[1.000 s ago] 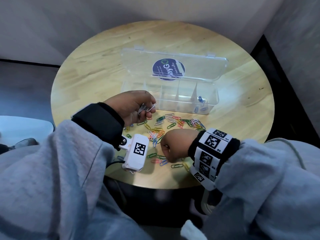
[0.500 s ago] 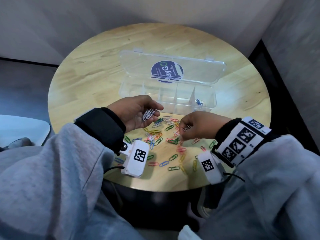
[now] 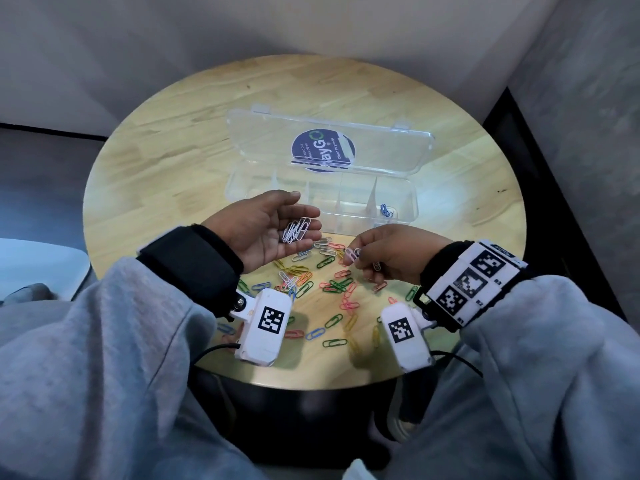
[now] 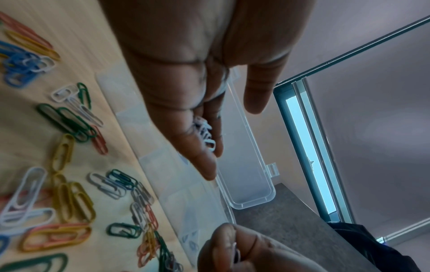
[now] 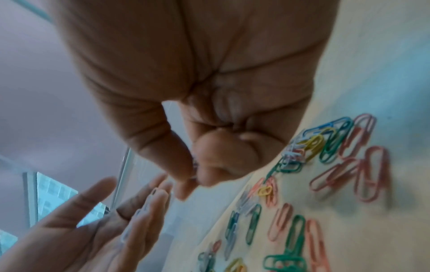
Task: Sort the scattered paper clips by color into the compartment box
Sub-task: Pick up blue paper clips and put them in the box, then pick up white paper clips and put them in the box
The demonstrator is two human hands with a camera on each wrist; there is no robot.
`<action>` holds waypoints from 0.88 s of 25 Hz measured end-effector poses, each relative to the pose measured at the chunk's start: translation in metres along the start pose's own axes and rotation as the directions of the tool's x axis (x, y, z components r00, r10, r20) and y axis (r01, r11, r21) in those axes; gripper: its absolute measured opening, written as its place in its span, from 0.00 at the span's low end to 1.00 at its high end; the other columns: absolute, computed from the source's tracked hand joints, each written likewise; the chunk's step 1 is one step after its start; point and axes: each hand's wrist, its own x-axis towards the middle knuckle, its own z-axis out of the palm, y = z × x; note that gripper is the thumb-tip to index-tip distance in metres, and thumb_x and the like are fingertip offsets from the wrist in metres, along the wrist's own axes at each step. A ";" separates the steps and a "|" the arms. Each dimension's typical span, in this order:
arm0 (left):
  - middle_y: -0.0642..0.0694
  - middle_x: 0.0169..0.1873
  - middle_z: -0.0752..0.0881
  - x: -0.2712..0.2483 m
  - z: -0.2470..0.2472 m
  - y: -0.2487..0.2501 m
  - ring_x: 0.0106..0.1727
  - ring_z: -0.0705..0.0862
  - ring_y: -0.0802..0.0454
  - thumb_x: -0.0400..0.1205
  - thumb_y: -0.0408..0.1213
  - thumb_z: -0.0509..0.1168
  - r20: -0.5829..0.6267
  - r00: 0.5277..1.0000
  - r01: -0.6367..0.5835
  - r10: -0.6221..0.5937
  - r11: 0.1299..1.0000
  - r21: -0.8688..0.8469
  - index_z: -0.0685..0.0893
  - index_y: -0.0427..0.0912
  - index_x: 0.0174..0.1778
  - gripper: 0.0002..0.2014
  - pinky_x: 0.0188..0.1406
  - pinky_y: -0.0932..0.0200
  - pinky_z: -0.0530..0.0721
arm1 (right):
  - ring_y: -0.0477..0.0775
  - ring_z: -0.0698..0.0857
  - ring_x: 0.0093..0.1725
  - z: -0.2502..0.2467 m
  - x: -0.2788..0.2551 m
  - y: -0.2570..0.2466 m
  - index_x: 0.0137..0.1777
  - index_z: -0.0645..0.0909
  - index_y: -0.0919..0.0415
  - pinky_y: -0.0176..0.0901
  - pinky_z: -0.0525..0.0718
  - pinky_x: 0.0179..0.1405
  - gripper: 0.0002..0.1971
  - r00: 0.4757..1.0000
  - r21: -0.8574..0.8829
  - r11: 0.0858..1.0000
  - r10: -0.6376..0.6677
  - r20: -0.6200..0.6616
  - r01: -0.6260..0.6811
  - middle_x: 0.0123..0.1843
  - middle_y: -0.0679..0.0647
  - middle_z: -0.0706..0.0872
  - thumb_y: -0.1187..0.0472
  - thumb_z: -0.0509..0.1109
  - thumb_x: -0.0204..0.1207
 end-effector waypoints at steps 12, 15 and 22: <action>0.38 0.48 0.82 0.016 0.025 0.023 0.49 0.83 0.48 0.84 0.53 0.52 0.023 0.999 -0.036 0.036 0.999 0.001 0.81 0.34 0.51 0.24 0.51 0.58 0.84 | 0.58 0.82 0.40 -0.038 0.007 -0.028 0.49 0.78 0.70 0.39 0.86 0.37 0.17 0.967 0.716 0.666 -0.028 -0.254 0.207 0.42 0.63 0.80 0.54 0.56 0.82; 0.39 0.49 0.81 0.028 0.039 0.030 0.53 0.81 0.46 0.83 0.53 0.54 0.031 0.999 -0.045 0.044 0.998 0.033 0.80 0.34 0.53 0.24 0.55 0.57 0.81 | 0.57 0.80 0.39 -0.042 0.015 -0.032 0.53 0.76 0.71 0.42 0.81 0.42 0.21 0.974 0.727 0.661 -0.025 -0.227 0.187 0.43 0.63 0.78 0.51 0.54 0.82; 0.42 0.52 0.77 0.052 0.063 0.038 0.48 0.78 0.51 0.80 0.57 0.55 0.076 0.996 -0.052 0.046 0.995 0.088 0.80 0.37 0.56 0.25 0.50 0.61 0.78 | 0.59 0.75 0.69 -0.050 0.015 -0.035 0.72 0.68 0.73 0.47 0.74 0.66 0.30 0.989 0.739 0.660 -0.054 -0.137 0.138 0.67 0.66 0.76 0.48 0.50 0.82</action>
